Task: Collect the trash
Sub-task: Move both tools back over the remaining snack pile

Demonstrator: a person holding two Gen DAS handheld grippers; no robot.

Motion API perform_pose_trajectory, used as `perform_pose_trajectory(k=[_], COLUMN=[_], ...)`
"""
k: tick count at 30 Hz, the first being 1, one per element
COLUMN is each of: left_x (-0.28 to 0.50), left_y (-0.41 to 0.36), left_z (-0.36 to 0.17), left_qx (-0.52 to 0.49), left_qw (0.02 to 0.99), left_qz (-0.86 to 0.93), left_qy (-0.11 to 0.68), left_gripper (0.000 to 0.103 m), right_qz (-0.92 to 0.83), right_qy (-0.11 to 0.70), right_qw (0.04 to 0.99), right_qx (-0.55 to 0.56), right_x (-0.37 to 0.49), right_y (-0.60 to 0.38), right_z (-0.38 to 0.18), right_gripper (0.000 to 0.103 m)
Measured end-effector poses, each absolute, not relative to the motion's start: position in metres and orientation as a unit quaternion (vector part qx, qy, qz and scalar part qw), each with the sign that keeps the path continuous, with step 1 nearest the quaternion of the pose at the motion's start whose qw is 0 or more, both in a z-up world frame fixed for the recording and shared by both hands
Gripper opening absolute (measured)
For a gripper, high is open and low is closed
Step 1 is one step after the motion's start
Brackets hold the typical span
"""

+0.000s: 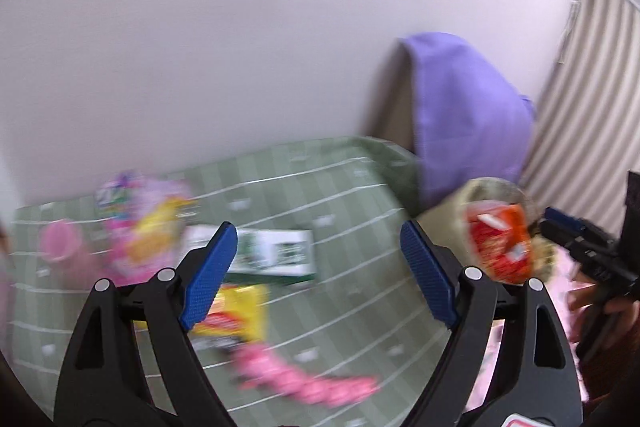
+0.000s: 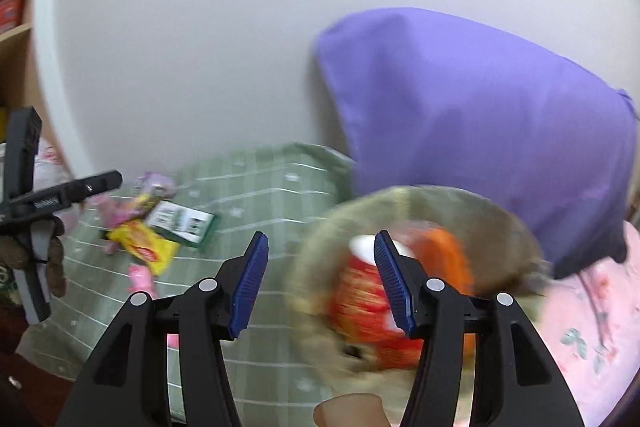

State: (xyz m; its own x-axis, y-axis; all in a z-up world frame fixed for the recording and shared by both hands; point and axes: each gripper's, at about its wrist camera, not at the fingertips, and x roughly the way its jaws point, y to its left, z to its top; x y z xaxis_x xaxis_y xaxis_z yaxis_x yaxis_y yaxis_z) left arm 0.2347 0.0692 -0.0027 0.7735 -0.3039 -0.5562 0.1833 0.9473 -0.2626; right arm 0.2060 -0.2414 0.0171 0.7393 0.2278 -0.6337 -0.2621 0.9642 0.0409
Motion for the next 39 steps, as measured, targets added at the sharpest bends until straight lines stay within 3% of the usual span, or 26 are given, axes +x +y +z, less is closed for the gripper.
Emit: perform_pose_trajectory(k=[9,19,31,39], left_x=[0.197,0.189,0.294,0.342], left_y=[0.174,0.181,0.169,0.164], left_z=[-0.028,-0.044,-0.069,-0.093], left_qx=[-0.149,-0.132,-0.104,-0.138], left_qw=[0.939,0.939,0.923,0.894], left_qz=[-0.035,-0.065,-0.061,-0.053], left_qy=[0.307,0.312,0.366,0.424], left_gripper=[0.079,0.079,0.079,0.071], right_qz=[0.209,0.245,0.218,0.211], right_qy=[0.362,0.384,0.413,0.442], right_qw=[0.906,0.885,0.877,0.864], right_qx=[-0.066,-0.091,-0.111,-0.115], right_x=[0.214,0.224,0.237,0.245], right_y=[-0.153,-0.104,-0.112,-0.134], right_z=[0.000,-0.021,-0.048,-0.067], right_gripper=[0.052,0.051,0.051,0.051])
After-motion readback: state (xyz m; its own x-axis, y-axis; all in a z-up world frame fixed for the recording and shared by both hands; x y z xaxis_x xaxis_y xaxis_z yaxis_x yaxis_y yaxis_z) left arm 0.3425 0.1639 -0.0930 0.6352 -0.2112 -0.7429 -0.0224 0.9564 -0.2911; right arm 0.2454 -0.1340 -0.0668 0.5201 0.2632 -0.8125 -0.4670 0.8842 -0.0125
